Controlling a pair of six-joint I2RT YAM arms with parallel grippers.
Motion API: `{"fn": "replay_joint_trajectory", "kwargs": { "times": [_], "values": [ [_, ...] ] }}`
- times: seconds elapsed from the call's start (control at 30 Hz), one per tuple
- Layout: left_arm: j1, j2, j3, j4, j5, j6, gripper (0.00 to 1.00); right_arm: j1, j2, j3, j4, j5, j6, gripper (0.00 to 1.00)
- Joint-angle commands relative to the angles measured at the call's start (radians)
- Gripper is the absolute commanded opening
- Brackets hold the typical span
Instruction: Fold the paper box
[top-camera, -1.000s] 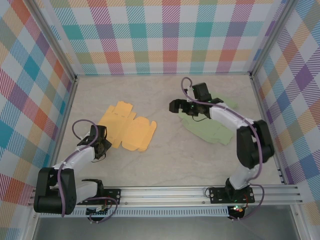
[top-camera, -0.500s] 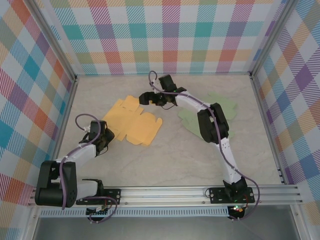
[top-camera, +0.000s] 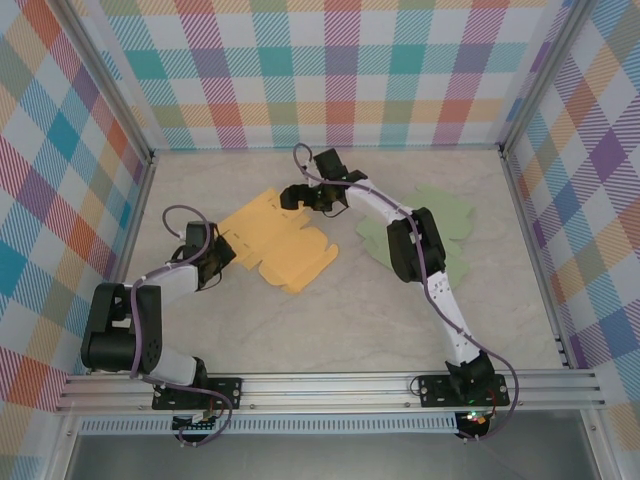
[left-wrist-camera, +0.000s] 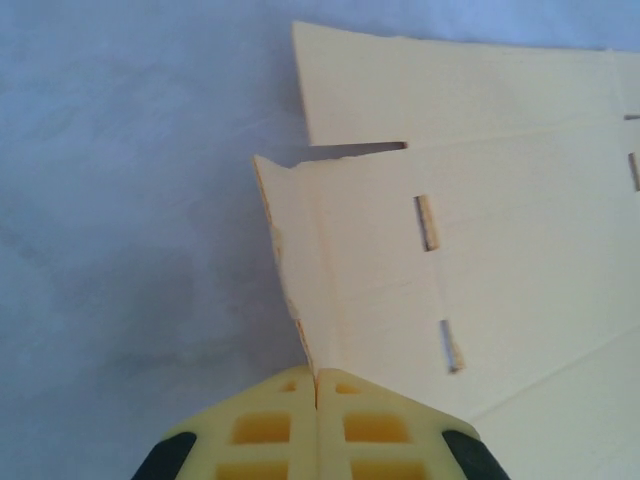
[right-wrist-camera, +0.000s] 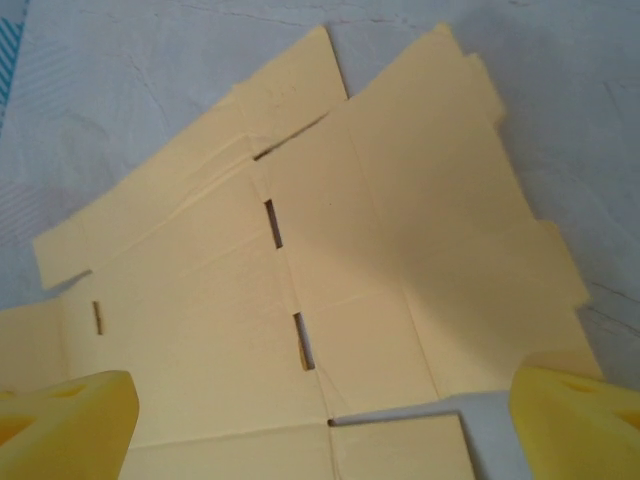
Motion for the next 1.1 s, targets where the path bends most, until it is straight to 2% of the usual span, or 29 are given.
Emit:
{"fn": "replay_joint_trajectory", "kwargs": {
  "times": [0.0,0.17,0.3,0.37,0.47,0.63,0.77,0.9,1.07],
  "values": [
    [0.006,0.024,0.008,-0.013,0.039,0.048,0.0,-0.003,-0.058,-0.041,-0.05,0.042,-0.033,0.96],
    [0.006,0.012,0.015,0.003,0.091,0.103,0.0,-0.01,-0.157,-0.176,-0.035,0.091,-0.021,0.97],
    [0.006,-0.024,0.004,0.044,0.182,0.174,0.0,-0.03,-0.258,-0.314,0.0,0.093,-0.021,0.97],
    [0.006,-0.042,-0.009,0.098,0.265,0.214,0.0,-0.048,-0.32,-0.396,0.021,0.099,-0.015,0.97],
    [-0.009,-0.069,-0.001,0.117,0.341,0.275,0.0,-0.078,-0.448,-0.574,0.086,0.109,-0.004,0.97],
    [-0.068,-0.171,-0.001,0.101,0.333,0.428,0.0,-0.131,-0.679,-0.847,0.18,0.109,-0.017,0.98],
    [-0.079,-0.255,-0.023,0.108,0.336,0.514,0.0,-0.168,-0.807,-0.993,0.231,0.121,-0.07,0.99],
    [-0.08,-0.328,-0.046,0.114,0.354,0.569,0.0,-0.209,-0.853,-1.069,0.29,0.08,-0.094,0.98],
    [-0.08,-0.375,-0.077,0.143,0.392,0.587,0.0,-0.241,-0.827,-1.11,0.455,-0.062,-0.104,0.95]
  ]
}}
